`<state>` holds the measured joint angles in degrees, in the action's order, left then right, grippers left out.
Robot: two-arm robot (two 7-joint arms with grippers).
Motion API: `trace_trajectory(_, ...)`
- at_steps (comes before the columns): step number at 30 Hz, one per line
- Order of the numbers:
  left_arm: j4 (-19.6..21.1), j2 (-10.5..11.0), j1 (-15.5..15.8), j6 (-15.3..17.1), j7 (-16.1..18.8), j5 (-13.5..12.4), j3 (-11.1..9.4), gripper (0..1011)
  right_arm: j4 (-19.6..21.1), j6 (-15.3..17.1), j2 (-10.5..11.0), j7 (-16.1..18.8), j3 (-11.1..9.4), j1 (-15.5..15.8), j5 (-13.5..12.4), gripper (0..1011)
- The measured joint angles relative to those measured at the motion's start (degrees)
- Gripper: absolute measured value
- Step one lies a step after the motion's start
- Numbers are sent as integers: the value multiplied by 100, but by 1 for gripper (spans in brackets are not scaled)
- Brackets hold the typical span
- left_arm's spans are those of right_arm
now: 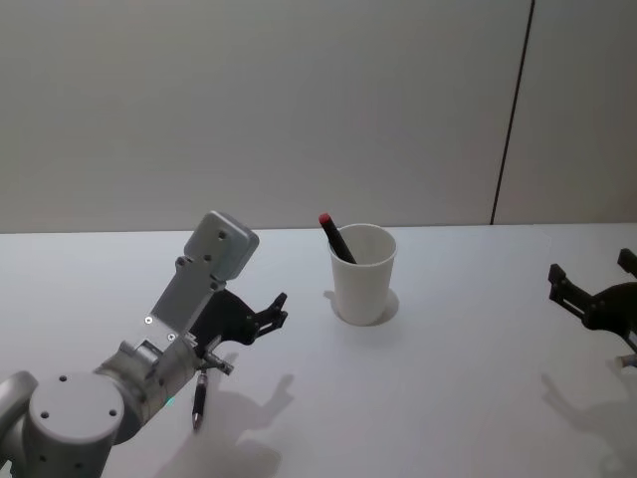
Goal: Place the pen into the pen holder.
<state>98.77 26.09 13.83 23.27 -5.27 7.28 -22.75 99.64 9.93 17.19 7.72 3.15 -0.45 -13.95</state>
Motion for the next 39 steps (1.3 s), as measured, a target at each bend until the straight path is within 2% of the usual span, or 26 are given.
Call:
trace_trajectory(8,48,-23,68,594,-67,-272,-7,1000,0,-1,0,0,0,0,0,1001)
trace_trajectory(11,59,-64,110,953,-68,-383,-11,1000,0,-1,0,0,0,0,0,1001)
trace_trajectory(19,66,-183,169,1607,92,-443,17,1000,0,-1,0,0,0,0,0,1001)
trace_trajectory(23,68,-271,177,1888,269,-340,79,1000,-1,-1,0,1,0,0,0,1001)
trace_trajectory(39,144,-600,108,2528,942,254,304,1000,-1,-1,0,0,0,0,0,1001)
